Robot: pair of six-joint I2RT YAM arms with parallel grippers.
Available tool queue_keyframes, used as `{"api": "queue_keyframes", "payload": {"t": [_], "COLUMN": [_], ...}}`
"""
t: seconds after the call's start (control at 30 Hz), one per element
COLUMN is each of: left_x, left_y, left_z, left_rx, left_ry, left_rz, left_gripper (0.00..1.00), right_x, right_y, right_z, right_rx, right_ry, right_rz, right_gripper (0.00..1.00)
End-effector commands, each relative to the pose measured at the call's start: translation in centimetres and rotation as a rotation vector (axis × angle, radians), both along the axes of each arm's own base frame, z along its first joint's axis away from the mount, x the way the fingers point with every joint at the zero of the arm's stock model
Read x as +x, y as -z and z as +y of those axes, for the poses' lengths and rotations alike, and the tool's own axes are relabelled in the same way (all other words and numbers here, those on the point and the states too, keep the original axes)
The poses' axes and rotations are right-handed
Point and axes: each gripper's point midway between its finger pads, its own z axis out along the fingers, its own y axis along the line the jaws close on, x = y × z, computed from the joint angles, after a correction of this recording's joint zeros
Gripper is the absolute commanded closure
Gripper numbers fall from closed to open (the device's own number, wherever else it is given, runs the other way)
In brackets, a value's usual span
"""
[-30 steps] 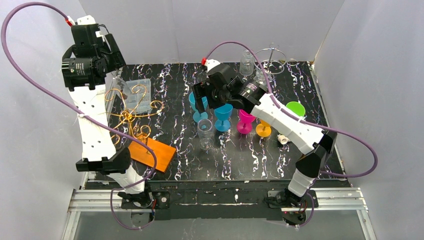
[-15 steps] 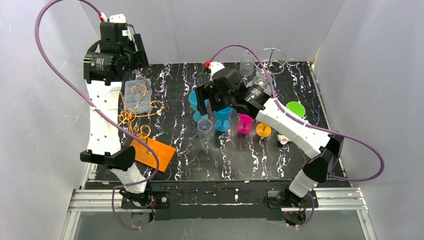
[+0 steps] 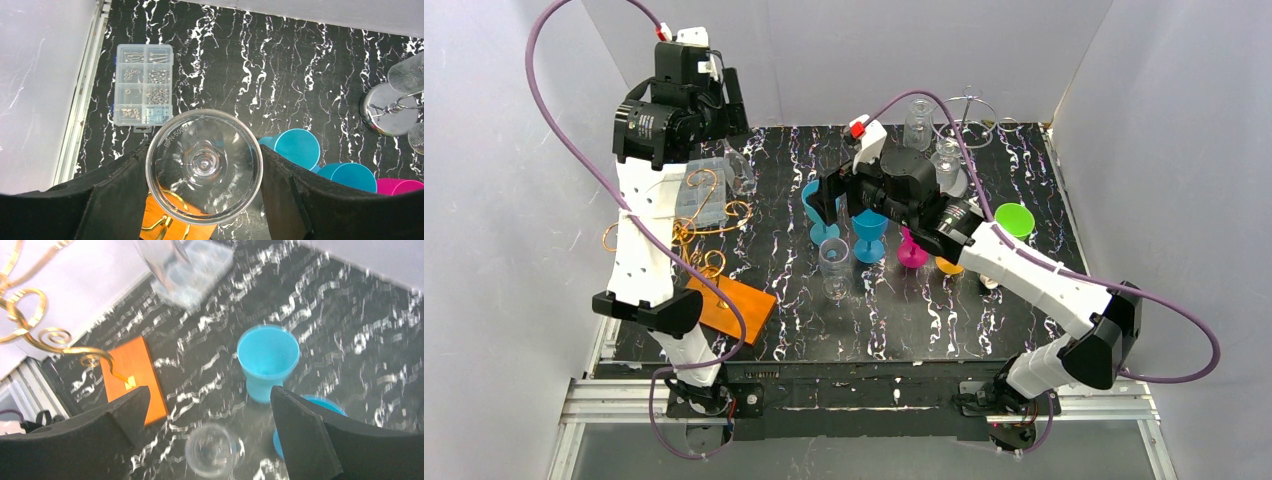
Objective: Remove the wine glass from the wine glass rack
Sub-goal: Place the wine glass at the center of the board.
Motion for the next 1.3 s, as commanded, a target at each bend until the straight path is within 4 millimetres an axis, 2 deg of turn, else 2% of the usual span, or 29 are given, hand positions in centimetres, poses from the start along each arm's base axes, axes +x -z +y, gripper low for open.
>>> {"api": "queue_keyframes", "payload": {"t": [0.0,0.13,0.23,0.37,0.67,0.93,1.27], "left_x": [-0.6,-1.0,-1.3,-1.7,-2.7,-3.8,-4.8], "left_y": [-0.6,-0.6,-0.5,-0.5,-0.3,-0.7,-0.2], "left_z": [-1.4,-2.5,-3.1,-4.1,-5.8,-6.4,-7.1], "left_rx": [-0.035,-0.055,-0.069,-0.087,-0.121,-0.134,-0.149], "left_ry": [0.019,0.043,0.055,0.080,0.121,0.142,0.160], "left_rz": [-0.013,-0.008,-0.005,0.000,0.016,0.016,0.038], "left_gripper": [0.53,0.53,0.53,0.53,0.54,0.54,0.54], "right_x": [0.5,0.6,0.5,0.9,1.9,3.1,3.8], "right_y": [-6.5,-6.2,-6.0,-6.1,-6.3,-6.3,-7.6], "right_z": [2.6,5.1,6.7,7.9,9.0,10.6,10.6], "right_rx": [0.189,0.183,0.197,0.249,0.316,0.330,0.374], "right_ry": [-0.083,-0.133,-0.160,-0.161,-0.133,-0.121,-0.070], "right_rz": [-0.241,-0.313,-0.372,-0.423,-0.542,-0.564,-0.602], "right_gripper": [0.00,0.00,0.07,0.09,0.14,0.20,0.23]}}
